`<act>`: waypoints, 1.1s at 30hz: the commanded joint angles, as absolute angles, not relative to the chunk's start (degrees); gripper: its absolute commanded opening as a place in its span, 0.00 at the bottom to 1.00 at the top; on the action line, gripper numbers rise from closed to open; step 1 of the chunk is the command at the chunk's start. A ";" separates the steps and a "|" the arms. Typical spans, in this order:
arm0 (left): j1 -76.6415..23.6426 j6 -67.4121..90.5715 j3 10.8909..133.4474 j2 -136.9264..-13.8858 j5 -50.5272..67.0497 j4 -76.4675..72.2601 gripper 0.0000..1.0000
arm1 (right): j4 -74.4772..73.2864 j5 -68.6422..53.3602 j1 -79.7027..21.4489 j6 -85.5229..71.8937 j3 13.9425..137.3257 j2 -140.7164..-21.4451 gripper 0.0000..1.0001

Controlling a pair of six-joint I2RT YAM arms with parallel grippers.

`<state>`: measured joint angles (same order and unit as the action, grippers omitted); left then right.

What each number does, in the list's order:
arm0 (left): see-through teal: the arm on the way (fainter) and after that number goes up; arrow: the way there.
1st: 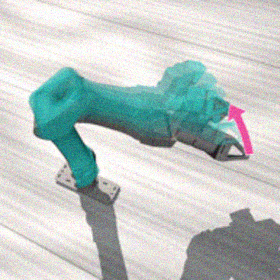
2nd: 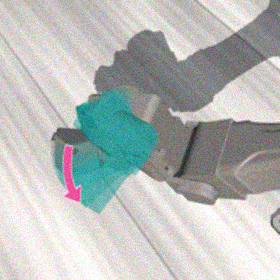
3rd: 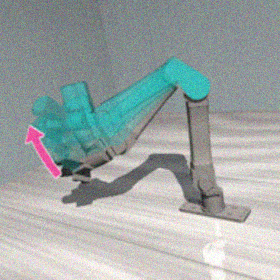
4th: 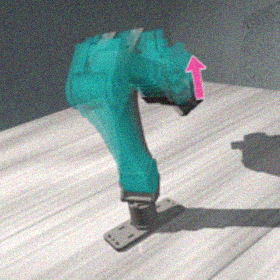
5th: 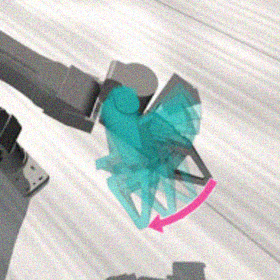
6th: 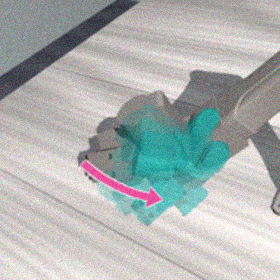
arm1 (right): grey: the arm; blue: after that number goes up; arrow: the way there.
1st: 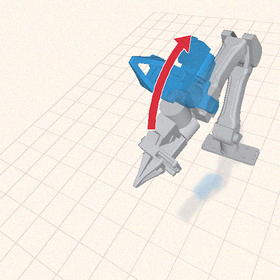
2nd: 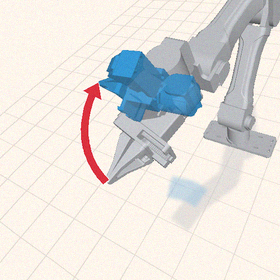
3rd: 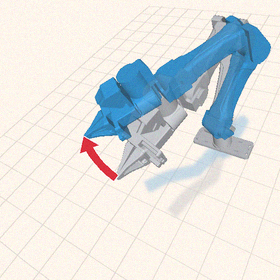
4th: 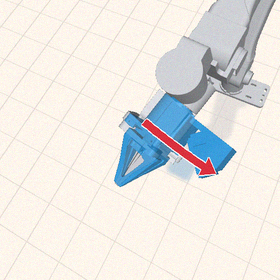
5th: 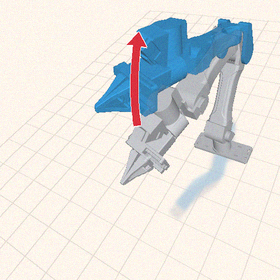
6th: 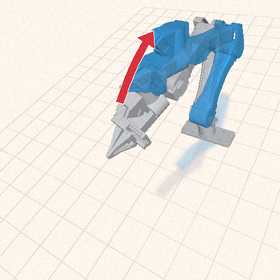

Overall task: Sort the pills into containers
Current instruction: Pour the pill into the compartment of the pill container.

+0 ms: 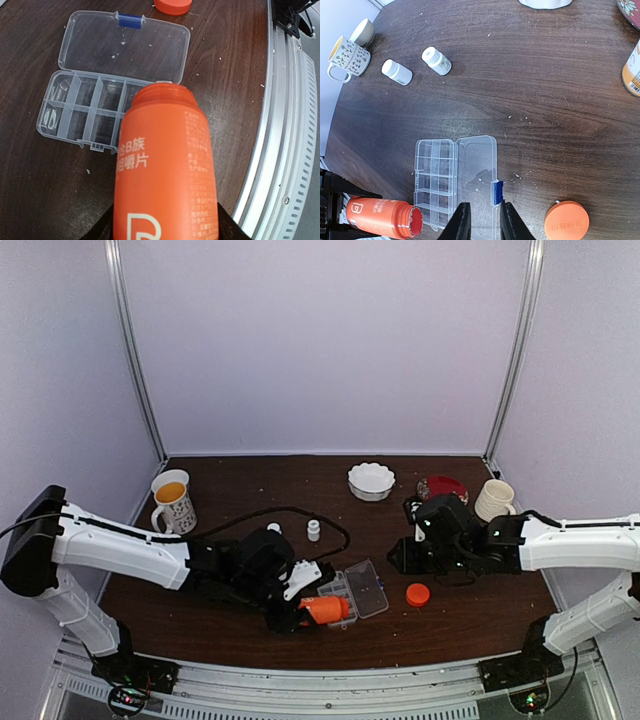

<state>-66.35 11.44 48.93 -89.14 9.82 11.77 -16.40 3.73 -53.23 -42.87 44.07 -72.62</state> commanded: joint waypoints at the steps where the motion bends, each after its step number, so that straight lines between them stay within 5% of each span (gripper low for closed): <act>1: -66.61 10.30 50.65 -88.52 9.74 10.00 0.00 | -16.54 5.80 -52.82 -43.39 43.35 -71.11 0.21; 33: -66.58 9.67 51.94 -90.32 11.78 10.43 0.00 | -15.91 5.54 -52.74 -44.10 42.01 -70.49 0.21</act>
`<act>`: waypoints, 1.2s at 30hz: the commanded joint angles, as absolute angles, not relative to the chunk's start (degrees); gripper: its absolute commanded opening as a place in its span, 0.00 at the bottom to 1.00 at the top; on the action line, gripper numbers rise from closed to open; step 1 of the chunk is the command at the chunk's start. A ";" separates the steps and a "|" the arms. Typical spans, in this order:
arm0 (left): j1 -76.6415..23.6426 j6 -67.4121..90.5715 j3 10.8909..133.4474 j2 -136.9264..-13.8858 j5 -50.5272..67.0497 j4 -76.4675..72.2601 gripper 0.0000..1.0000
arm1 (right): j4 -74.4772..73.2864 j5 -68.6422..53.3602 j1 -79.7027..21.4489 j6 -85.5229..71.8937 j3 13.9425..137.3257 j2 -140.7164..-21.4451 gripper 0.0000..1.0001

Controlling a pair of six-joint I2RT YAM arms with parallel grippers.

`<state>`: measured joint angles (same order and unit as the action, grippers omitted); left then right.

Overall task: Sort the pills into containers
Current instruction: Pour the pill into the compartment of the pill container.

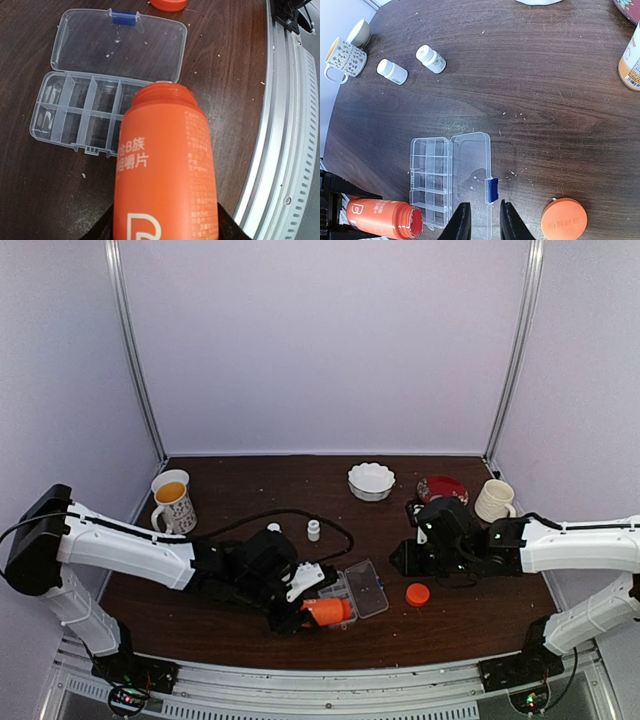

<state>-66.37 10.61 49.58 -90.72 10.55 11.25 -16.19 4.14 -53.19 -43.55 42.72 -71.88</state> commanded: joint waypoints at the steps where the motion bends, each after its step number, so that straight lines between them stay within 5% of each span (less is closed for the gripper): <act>1: -66.62 9.72 51.01 -89.82 11.42 9.28 0.00 | -15.89 5.63 -52.73 -44.00 42.06 -70.49 0.21; 36: -66.59 9.04 51.58 -91.17 11.70 8.76 0.00 | -15.55 5.23 -52.65 -44.12 41.53 -70.49 0.21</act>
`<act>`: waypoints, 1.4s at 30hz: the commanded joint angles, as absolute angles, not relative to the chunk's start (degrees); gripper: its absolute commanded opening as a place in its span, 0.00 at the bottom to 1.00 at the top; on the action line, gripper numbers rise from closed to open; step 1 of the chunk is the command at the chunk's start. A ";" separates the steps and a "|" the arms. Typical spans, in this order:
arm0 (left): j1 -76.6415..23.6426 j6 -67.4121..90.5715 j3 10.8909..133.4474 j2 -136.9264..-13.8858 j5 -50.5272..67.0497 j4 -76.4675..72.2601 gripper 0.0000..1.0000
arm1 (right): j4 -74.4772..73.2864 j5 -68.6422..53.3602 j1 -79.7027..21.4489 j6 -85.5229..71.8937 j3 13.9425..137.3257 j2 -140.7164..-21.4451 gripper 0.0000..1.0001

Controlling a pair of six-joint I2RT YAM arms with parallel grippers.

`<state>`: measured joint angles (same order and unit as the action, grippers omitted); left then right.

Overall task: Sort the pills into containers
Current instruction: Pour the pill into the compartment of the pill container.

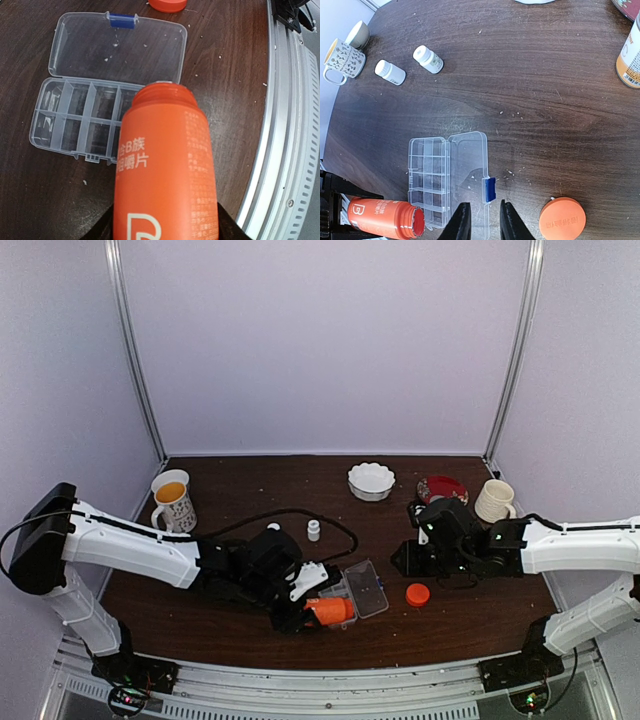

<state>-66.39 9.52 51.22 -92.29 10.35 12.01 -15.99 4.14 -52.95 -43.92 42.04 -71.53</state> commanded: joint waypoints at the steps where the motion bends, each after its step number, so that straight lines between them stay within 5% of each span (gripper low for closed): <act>1: -66.58 9.05 51.67 -90.93 11.52 8.70 0.00 | -15.56 5.22 -52.65 -44.12 41.49 -70.53 0.21; 42: -66.60 8.89 55.26 -91.69 9.94 12.97 0.00 | -15.07 4.98 -52.65 -44.40 41.26 -71.19 0.21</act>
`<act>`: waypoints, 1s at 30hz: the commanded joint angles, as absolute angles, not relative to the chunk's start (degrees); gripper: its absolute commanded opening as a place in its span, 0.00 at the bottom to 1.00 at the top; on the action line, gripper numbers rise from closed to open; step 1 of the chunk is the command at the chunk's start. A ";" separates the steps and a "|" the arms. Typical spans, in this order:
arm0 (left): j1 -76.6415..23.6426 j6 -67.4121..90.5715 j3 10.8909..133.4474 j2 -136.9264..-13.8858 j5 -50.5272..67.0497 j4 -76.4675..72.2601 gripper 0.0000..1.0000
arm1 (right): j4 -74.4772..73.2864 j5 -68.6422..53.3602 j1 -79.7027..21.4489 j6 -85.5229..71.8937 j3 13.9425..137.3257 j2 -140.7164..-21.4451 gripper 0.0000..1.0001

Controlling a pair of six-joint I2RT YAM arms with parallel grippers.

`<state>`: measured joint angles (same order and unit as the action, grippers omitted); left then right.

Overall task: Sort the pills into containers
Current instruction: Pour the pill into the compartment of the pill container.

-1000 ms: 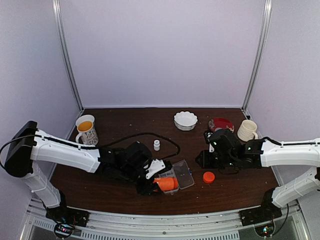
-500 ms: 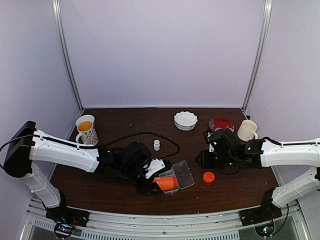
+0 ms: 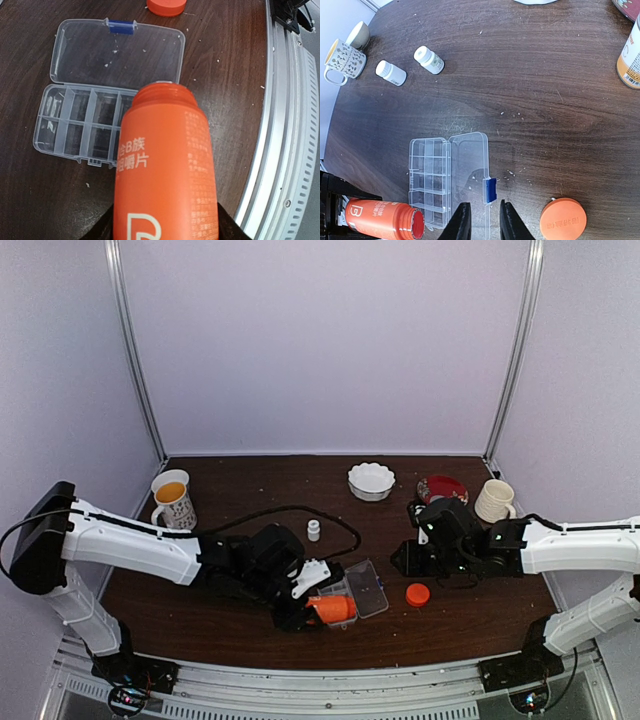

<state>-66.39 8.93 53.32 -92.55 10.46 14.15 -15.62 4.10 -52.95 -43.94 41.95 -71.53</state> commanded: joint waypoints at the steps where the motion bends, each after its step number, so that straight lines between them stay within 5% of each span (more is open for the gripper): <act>1: -66.54 8.77 54.69 -92.01 9.59 12.36 0.00 | -15.02 5.01 -52.65 -44.39 41.29 -71.24 0.21; 30: -66.67 9.38 58.67 -92.45 9.56 18.76 0.00 | -12.99 5.95 -52.62 -41.57 42.68 -71.81 0.19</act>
